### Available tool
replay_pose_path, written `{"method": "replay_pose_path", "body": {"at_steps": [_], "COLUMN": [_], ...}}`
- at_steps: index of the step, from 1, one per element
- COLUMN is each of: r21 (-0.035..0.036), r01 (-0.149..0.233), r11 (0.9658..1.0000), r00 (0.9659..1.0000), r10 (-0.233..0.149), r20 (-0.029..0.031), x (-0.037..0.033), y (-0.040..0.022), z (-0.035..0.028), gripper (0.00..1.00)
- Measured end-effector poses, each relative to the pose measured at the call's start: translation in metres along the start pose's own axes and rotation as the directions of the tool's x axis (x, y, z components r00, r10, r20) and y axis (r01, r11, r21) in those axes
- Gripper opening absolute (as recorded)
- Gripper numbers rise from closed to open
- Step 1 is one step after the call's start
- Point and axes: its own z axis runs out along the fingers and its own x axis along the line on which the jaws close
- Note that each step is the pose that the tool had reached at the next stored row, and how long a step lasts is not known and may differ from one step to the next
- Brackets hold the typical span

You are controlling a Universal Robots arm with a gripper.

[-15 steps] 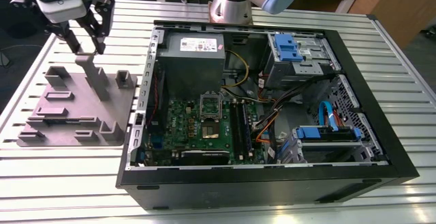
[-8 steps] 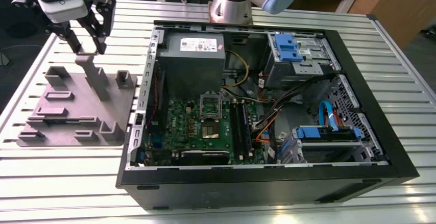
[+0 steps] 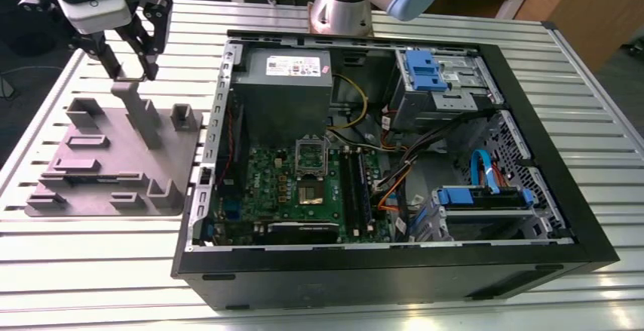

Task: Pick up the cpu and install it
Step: 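Pick up the cpu and move it towards the insertion slot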

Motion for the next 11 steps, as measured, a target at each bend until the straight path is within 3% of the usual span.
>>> {"method": "replay_pose_path", "body": {"at_steps": [11], "r21": [0.0], "r01": [0.0], "r11": [1.0], "r00": [1.0], "r10": [0.0], "r20": [0.0001], "x": [-0.0016], "y": [0.0], "z": [0.0001], "gripper": [0.47]}}
